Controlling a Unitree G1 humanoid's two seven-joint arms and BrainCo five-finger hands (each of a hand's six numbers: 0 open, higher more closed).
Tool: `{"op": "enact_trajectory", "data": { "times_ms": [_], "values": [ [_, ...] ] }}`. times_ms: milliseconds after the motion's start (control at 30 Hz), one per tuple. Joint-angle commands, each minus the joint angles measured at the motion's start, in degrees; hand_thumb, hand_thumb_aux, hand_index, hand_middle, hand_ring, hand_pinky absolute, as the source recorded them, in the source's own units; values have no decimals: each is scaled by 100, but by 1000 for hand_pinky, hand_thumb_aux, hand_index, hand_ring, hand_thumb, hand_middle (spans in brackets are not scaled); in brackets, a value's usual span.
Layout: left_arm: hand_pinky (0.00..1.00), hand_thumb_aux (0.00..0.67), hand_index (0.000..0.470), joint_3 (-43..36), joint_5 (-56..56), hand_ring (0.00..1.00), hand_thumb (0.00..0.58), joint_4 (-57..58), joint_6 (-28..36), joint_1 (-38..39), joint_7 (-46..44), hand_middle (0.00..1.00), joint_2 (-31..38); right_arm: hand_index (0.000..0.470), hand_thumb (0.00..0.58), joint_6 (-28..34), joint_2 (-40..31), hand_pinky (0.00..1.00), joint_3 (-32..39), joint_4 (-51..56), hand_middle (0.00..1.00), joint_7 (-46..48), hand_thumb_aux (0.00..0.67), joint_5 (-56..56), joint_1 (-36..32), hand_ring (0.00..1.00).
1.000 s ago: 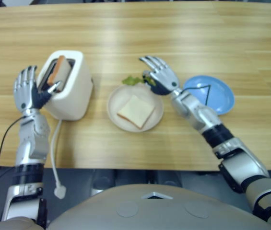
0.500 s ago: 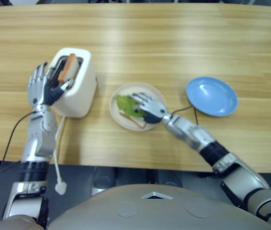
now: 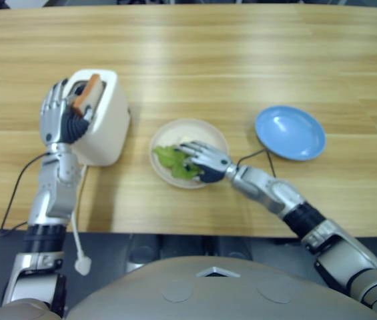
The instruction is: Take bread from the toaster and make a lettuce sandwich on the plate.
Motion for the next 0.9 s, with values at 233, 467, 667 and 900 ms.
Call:
{"op": "enact_trajectory", "data": {
  "times_ms": [233,467,667,900],
  "values": [
    [1000,670,460,747,-1651,1000,580,-127,-1168,-366,57,1000,-180,0,0,-351,46,0,-509,-618,0,-205,0,553,185,0],
    [1000,670,460,1145,-1932,1000,580,-911,-1721,-583,102,1000,-158,0,0,-777,13,0,-1192,-1233,0,-675,0,899,365,0],
    [1000,670,460,355,-2766,1000,580,-2085,-1541,-826,-1007,1000,-340,0,0,-1056,82,0,-1979,-1625,0,-1692,0,755,545,0],
    [1000,670,460,-1021,-3245,1000,580,-1353,-760,-942,-2504,1000,-686,0,0,-1572,216,0,-2589,-2228,0,-2638,0,540,928,0]
  ]
}}
